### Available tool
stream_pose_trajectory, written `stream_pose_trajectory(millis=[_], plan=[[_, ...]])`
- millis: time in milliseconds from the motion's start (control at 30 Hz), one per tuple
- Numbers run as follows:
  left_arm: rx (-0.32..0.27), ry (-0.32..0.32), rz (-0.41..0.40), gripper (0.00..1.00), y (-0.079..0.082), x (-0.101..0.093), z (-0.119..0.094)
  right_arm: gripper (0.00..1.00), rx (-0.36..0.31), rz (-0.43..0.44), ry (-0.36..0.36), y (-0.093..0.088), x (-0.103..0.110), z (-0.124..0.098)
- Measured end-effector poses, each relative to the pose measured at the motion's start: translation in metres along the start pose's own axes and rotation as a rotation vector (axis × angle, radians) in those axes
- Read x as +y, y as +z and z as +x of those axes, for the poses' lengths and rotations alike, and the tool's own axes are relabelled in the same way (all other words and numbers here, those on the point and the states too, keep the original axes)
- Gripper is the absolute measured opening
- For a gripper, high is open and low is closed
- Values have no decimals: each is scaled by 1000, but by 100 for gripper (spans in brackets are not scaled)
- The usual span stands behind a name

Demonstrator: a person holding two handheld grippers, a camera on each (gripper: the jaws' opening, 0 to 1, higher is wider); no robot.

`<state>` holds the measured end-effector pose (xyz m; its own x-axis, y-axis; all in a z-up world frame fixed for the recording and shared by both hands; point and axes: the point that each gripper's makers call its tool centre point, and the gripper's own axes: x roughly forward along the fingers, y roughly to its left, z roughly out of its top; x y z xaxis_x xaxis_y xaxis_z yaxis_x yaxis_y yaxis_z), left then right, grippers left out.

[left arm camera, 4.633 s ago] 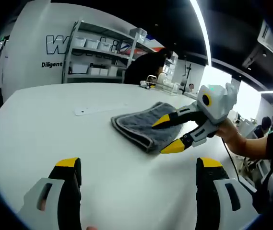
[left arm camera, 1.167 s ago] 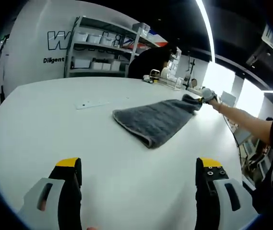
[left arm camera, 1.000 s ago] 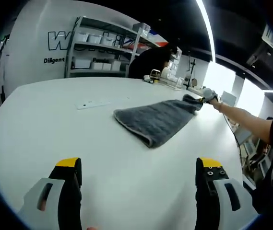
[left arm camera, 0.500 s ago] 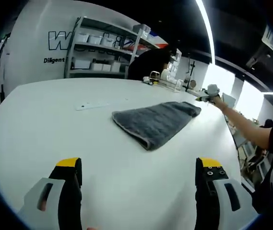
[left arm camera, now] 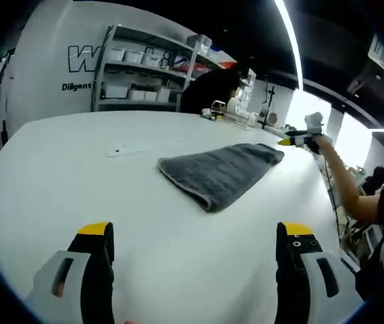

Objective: Open the folded towel by lifting each exposed corner and separating the folded layers until the towel lies flat within the target outline without major curled edges

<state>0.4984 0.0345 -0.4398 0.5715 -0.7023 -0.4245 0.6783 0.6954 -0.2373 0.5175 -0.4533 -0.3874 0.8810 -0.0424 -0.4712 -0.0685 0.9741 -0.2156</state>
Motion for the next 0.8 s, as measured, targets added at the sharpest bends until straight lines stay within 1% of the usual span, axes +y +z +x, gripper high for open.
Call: stream_pose_trajectory(millis=[67,100,133,200,233,267,333,367,400,467,500,533,600,667,700,800], plan=[[-6,-4,-1,99,2,-3,-1,99,4,15,56,-1,27,-3],[-11,-6,-1,99,4,-5,-1,99,4,-4,85,-1,38,-4],[-15,-8,0,99,5,-6,-1,99,-9,-23,134,1,58,-6],[-20,-10,1,98,6,-7,-1,99,-5,-42,184,1,83,-10],[-20,-9,-1,98,6,-6,-1,99,-19,-39,218,3,98,-14],[-20,-6,-3,98,6,-6,-1,99,-27,-36,252,5,110,-16],[-18,-2,-4,98,6,-5,-1,99,-45,-25,298,8,124,-20],[-16,0,-7,98,6,-5,-1,99,-67,-32,343,11,141,-24],[-15,0,-7,98,5,-4,0,99,-72,-47,362,11,150,-25],[-13,-1,-13,97,5,-4,0,99,-82,-57,375,12,163,-26],[-12,-2,-15,97,4,-4,0,99,-84,-73,401,12,171,-26],[-13,-1,-15,97,5,-4,0,99,-93,-67,414,14,176,-26],[-17,0,-14,97,6,-5,0,99,-108,-60,438,17,183,-23],[-19,-1,-14,97,7,-6,1,99,-108,-57,444,17,188,-21],[-21,-1,-14,97,7,-6,1,99,-103,-77,448,15,191,-20],[-17,7,-21,97,6,-5,3,99,-100,-95,452,13,194,-21]])
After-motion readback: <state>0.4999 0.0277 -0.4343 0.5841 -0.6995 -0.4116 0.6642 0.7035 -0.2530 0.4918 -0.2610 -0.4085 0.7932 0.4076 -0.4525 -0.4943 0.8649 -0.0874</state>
